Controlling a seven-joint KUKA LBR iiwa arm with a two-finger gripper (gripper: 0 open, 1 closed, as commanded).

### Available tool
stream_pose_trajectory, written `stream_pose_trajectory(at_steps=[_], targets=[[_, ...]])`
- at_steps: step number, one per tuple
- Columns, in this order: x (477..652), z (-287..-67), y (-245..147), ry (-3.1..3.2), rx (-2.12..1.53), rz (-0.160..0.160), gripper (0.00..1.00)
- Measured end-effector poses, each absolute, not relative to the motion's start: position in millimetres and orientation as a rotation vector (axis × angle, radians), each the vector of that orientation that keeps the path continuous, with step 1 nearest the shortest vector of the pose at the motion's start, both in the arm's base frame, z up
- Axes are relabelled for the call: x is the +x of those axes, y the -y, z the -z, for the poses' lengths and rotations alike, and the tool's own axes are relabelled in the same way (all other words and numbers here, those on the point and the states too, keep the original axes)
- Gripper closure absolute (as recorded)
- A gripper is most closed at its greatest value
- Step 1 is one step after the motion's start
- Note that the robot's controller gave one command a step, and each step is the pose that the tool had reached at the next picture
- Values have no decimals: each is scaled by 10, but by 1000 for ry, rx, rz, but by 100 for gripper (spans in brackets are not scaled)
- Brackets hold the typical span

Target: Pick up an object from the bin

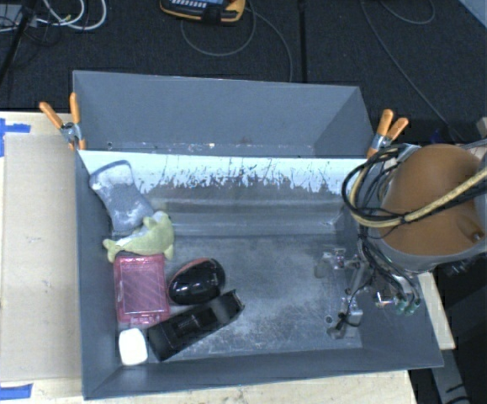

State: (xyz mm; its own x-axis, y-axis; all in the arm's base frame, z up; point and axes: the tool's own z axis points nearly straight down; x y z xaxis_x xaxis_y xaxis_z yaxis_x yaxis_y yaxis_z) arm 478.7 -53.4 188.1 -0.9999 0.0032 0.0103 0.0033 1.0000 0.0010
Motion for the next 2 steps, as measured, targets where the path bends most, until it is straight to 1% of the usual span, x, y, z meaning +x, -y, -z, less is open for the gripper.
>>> stream_pose_trajectory(at_steps=[1, 2], targets=[[4804, -1923, 532, 3139, -2, 1, 0], [4924, -2030, 584, 3127, -137, 3, 0]])
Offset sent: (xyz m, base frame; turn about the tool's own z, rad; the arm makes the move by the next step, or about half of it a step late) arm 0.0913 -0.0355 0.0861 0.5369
